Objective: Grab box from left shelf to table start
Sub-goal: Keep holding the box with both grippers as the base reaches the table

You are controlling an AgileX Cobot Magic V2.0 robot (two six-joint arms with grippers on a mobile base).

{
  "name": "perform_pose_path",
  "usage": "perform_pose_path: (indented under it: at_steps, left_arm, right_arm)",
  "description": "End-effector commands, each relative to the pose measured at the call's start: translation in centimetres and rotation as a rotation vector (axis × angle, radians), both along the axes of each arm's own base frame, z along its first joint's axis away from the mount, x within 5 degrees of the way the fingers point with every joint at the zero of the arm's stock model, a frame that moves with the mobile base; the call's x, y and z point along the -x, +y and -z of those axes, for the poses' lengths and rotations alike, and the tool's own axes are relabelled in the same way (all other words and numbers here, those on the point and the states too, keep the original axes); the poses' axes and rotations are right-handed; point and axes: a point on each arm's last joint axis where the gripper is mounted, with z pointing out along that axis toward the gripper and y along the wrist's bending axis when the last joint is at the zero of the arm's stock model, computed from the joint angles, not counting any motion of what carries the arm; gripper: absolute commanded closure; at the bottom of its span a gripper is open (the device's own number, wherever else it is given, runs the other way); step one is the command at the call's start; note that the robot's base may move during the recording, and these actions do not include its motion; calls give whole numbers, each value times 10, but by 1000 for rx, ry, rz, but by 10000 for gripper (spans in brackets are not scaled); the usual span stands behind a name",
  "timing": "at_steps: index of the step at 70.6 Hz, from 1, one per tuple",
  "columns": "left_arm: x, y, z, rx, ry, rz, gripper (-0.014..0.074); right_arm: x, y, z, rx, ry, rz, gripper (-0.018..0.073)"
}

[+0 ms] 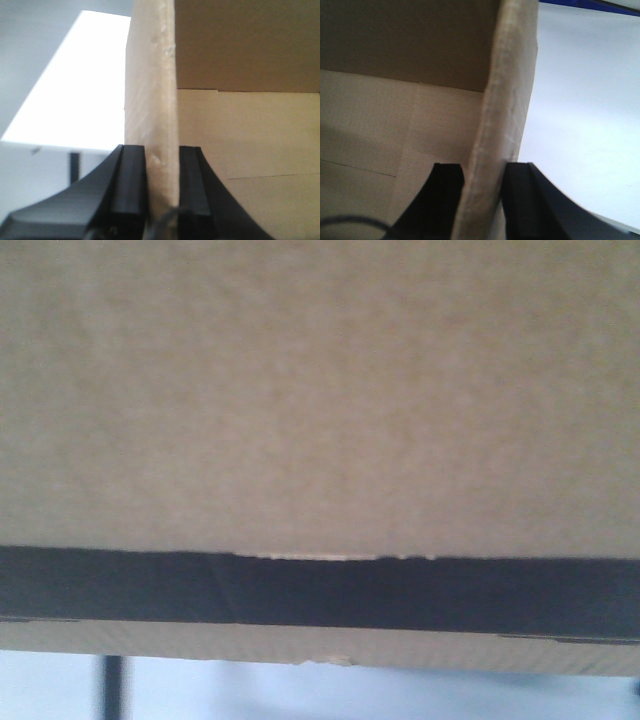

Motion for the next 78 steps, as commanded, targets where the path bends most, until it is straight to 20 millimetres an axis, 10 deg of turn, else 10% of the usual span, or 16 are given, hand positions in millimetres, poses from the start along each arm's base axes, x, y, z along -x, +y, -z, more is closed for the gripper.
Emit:
perform_pose_path:
  at_steps: [1, 78]
  left_arm:
    - [8, -9, -25, 225, -108, 86, 699]
    - [8, -9, -25, 225, -108, 86, 699]
  right_arm:
    - [-1, 4, -23, -76, -166, -33, 501]
    - [-1, 4, -23, -75, -165, -33, 501]
